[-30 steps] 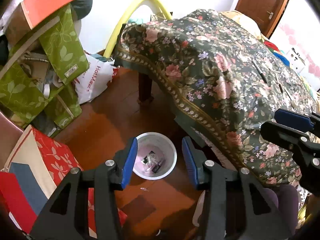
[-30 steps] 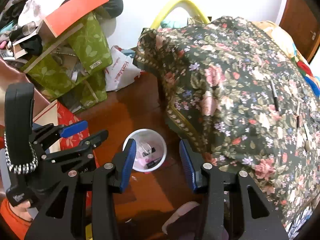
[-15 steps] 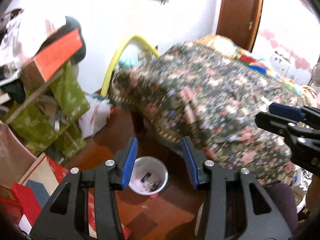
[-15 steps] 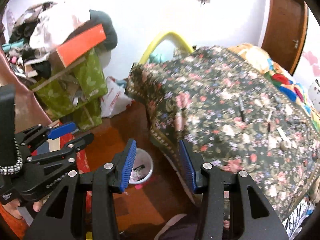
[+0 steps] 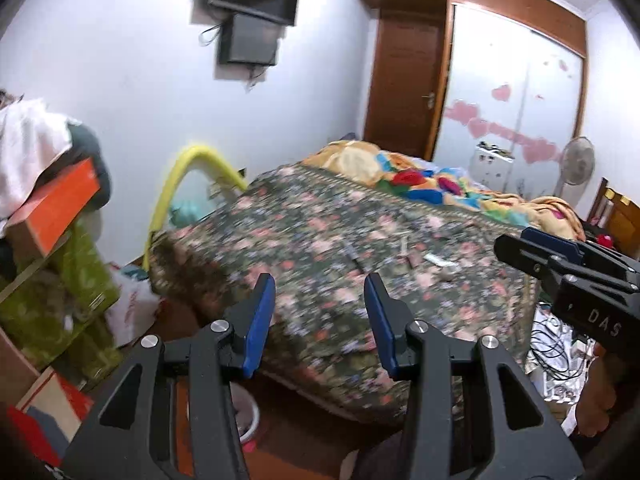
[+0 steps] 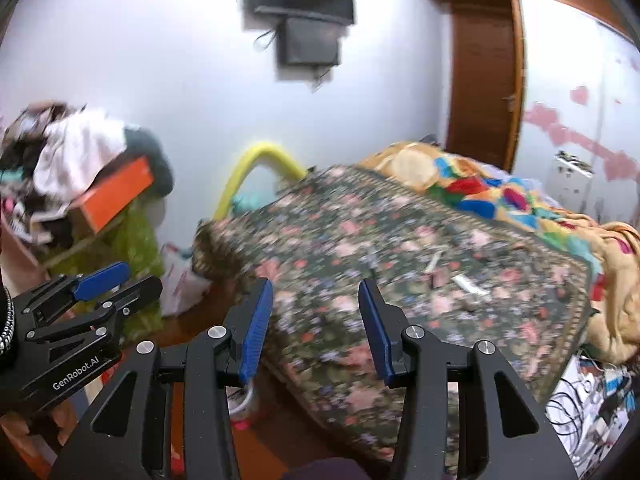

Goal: Collect trash
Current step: 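Move both open grippers back over the bed items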

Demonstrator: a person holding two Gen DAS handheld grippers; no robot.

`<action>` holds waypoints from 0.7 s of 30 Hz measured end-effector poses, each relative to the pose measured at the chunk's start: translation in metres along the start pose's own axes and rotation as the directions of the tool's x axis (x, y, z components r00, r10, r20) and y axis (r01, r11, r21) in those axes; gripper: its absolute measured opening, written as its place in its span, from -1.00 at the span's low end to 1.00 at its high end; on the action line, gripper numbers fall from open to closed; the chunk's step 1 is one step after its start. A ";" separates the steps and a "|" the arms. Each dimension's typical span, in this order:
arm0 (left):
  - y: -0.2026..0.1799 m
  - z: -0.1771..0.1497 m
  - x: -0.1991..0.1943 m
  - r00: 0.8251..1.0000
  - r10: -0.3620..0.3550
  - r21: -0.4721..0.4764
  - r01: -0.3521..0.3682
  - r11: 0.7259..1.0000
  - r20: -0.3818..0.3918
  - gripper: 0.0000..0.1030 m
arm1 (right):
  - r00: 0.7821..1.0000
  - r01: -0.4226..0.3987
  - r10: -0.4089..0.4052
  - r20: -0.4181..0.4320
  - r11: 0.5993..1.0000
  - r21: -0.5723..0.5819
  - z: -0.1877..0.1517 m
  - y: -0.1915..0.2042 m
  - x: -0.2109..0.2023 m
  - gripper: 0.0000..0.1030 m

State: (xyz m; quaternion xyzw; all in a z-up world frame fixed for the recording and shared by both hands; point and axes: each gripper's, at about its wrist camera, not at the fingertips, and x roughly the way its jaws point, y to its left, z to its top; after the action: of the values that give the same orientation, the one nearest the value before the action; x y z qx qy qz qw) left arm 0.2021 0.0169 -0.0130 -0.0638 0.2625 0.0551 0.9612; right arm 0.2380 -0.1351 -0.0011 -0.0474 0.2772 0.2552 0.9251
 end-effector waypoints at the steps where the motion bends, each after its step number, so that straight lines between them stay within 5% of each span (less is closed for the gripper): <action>1: -0.008 0.003 0.002 1.000 -0.010 0.009 0.010 1.000 0.000 -0.13 | 1.000 0.013 -0.013 0.014 1.000 0.013 0.002 -0.009 -0.005 -0.20; 9: -0.076 0.016 0.035 0.995 -0.099 0.061 0.100 0.993 -0.018 -0.09 | 0.987 0.134 -0.141 0.081 0.987 0.085 0.008 -0.073 -0.030 -0.20; 14: -0.115 0.022 0.060 0.991 -0.129 0.098 0.130 0.987 -0.020 0.38 | 0.975 0.207 -0.213 0.063 0.973 0.098 0.007 -0.114 -0.028 -0.16; 16: -0.126 0.024 0.069 0.990 -0.139 0.109 0.140 0.984 -0.019 0.41 | 0.970 0.232 -0.238 0.051 0.968 0.099 0.004 -0.130 -0.027 0.33; 18: -0.137 0.026 0.087 0.987 -0.158 0.110 0.162 0.981 -0.044 0.61 | 0.964 0.254 -0.261 0.053 0.960 0.117 0.000 -0.148 -0.025 0.56; 21: -0.150 0.029 0.115 0.979 -0.191 0.086 0.198 0.976 -0.075 0.71 | 0.958 0.281 -0.286 0.019 0.950 0.134 -0.007 -0.172 -0.013 0.62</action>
State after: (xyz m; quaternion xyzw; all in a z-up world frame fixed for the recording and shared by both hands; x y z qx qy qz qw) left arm 0.3352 -0.1180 -0.0333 -0.0461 0.2890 -0.0537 0.9547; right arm 0.3108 -0.2915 -0.0087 -0.0216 0.2657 0.1019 0.9584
